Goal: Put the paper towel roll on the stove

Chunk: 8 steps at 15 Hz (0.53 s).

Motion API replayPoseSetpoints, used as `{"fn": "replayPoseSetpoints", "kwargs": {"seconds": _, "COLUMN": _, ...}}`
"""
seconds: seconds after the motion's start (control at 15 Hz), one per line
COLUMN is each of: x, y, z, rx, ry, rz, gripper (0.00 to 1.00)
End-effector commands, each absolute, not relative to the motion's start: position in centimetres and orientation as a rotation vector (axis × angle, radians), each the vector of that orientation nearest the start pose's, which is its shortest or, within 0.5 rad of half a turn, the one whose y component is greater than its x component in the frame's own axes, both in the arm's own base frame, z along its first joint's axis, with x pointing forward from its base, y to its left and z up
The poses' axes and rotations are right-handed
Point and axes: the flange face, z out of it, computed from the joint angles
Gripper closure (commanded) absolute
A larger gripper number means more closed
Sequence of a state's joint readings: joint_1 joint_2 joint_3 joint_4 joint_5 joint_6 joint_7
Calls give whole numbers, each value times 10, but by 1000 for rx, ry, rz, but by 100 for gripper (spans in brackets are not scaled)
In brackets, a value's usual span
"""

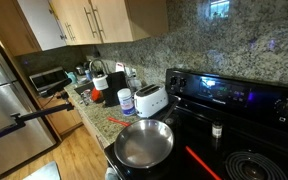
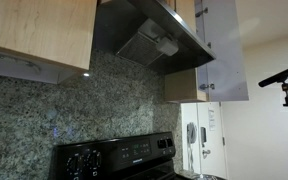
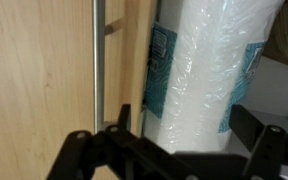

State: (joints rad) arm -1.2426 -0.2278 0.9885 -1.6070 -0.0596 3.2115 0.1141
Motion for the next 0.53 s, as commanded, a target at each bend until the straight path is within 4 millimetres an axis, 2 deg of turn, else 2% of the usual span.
{"fn": "replayPoseSetpoints", "kwargs": {"seconds": 0.0, "x": 525, "y": -20, "z": 871, "rx": -2265, "ry": 128, "rz": -2608, "gripper": 0}}
{"fn": "replayPoseSetpoints", "kwargs": {"seconds": 0.47, "x": 559, "y": -7, "z": 873, "rx": -2398, "ry": 158, "rz": -2484, "gripper": 0}}
